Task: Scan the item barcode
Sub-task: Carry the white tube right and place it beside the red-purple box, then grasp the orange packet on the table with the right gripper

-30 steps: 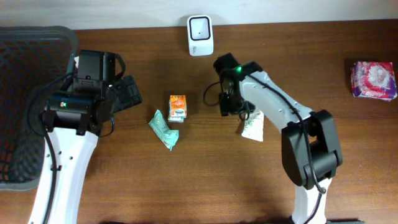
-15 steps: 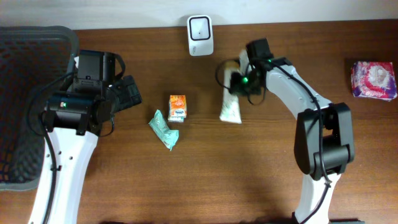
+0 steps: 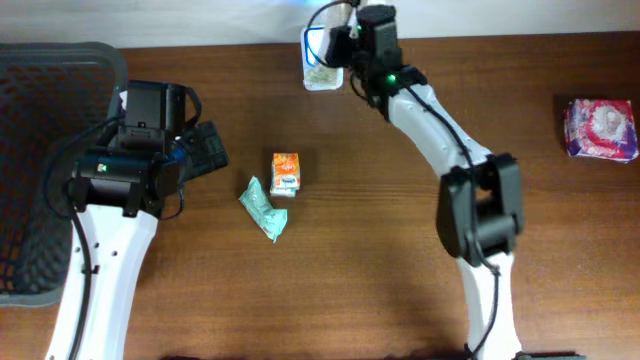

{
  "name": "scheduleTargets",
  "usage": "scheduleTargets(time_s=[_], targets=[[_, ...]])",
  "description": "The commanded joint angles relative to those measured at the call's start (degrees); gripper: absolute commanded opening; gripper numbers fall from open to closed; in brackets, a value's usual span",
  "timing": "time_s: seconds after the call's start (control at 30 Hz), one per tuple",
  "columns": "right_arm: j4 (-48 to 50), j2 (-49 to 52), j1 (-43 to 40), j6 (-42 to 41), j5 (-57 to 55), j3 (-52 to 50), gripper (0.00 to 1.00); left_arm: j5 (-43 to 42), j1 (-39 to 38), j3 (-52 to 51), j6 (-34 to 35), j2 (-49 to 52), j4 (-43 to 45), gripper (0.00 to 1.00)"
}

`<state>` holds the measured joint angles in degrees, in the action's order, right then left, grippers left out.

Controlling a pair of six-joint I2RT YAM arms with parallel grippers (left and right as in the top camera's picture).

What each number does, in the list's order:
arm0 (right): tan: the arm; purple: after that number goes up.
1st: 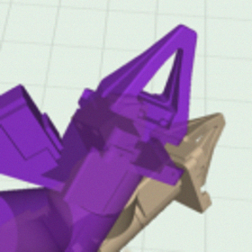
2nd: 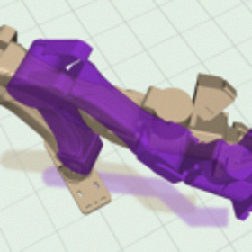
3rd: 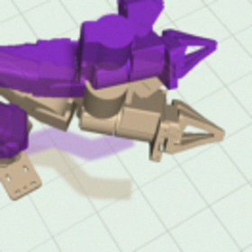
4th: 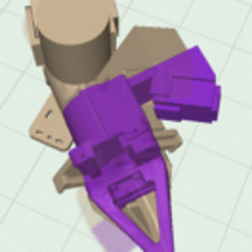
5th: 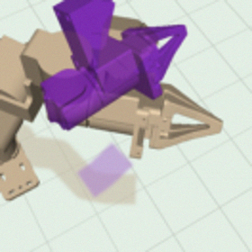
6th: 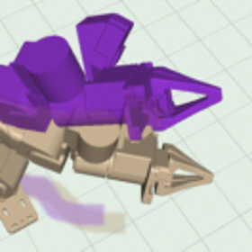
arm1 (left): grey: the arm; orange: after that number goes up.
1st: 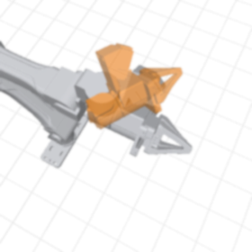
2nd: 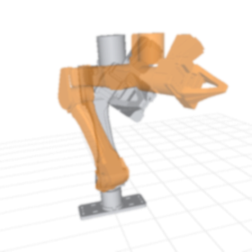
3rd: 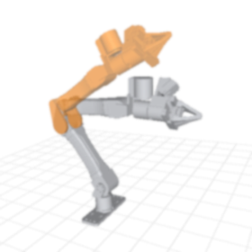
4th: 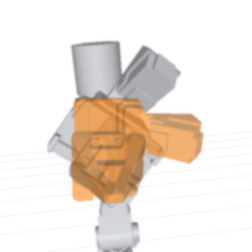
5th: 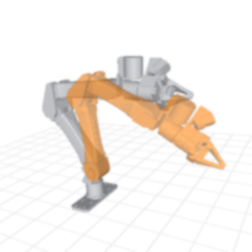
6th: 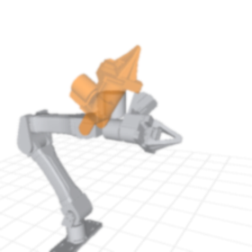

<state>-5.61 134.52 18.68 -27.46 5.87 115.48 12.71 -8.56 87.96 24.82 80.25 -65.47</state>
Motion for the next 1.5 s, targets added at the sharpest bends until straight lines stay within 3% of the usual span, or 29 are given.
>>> scheduleTargets(time_s=[0.0,0.23,0.4,0.47,0.5,0.53,0.57,0.7,0.73,0.77,0.8,0.83,0.87,1.0,1.03,1.1,1.13,1.2,1.33,1.47], targets=[[-5.7,4.7,0.2,-3.7,7.0,6.9,0.04,0.4,0.1,0.2,-0.9,-0.2,0.0,0.99],[-14.1,1.7,-1.4,2.3,6.7,8.4,0.04,0.4,0.1,0.2,-0.9,-0.2,0.0,0.99],[-35.1,-11.2,-14.1,2.5,-9.2,11.3,0.04,0.4,0.1,0.2,-0.9,-0.2,0.0,0.99],[-46.5,-12.7,-23.5,10.6,-10.8,11.3,0.04,0.4,0.1,0.2,-0.9,-0.2,0.0,0.99],[-52.2,-12.1,-27.9,18.8,-10.5,11.2,0.04,0.4,0.1,0.2,-0.9,-0.2,0.0,0.99],[-58.3,-10.7,-32.3,32.4,-8.5,11.0,0.04,0.4,0.1,0.2,-0.9,-0.2,0.0,0.99],[-63.5,-9.0,-35.4,39.5,-7.8,10.9,0.04,0.4,0.1,0.2,-0.9,-0.2,0.0,0.99],[-62.0,-6.5,-46.1,38.8,-6.9,3.1,0.06,0.4,0.1,0.2,-0.9,-0.2,0.0,0.99],[-61.0,-6.4,-47.8,38.8,-7.3,2.5,0.18,0.4,0.1,0.2,-0.9,-0.2,0.0,0.99],[-60.7,-6.4,-48.9,38.8,-7.4,2.5,0.45,0.4,0.1,0.2,-0.9,-0.2,0.0,0.99],[-60.6,-6.4,-49.5,38.7,-8.1,2.5,0.39,0.4,0.1,0.2,-0.9,-0.2,0.0,0.99],[-60.3,-6.4,-49.9,37.4,-8.3,2.5,0.65,0.4,0.1,0.2,-0.9,-0.2,0.0,0.99],[-60.2,-6.4,-49.9,35.7,-7.8,2.5,0.72,0.4,0.1,0.2,-0.9,-0.2,0.0,0.99],[-60.2,-6.4,-44.2,35.1,24.2,2.5,0.64,0.4,0.1,0.2,-0.9,-0.2,0.0,0.99],[-61.0,-6.4,-40.0,35.1,35.0,2.5,0.45,0.4,0.1,0.2,-0.9,-0.2,0.0,0.99],[-62.9,-6.4,-32.4,35.1,41.9,2.5,0.46,0.4,0.1,0.2,-0.9,-0.2,0.0,0.99],[-62.6,-6.4,-17.8,35.1,35.5,1.1,0.56,0.4,0.1,0.2,-0.9,-0.2,0.0,0.99],[-55.8,-6.4,-6.7,29.7,29.9,-2.4,0.59,0.4,0.1,0.2,-0.9,-0.2,0.0,0.99],[-36.8,-6.4,5.5,14.0,29.4,-8.4,0.63,0.4,0.1,0.2,-0.9,-0.2,0.0,0.99],[-35.8,-6.4,8.8,8.5,23.2,-9.2,0.67,0.4,0.1,0.2,-0.9,-0.2,0.0,0.99]])
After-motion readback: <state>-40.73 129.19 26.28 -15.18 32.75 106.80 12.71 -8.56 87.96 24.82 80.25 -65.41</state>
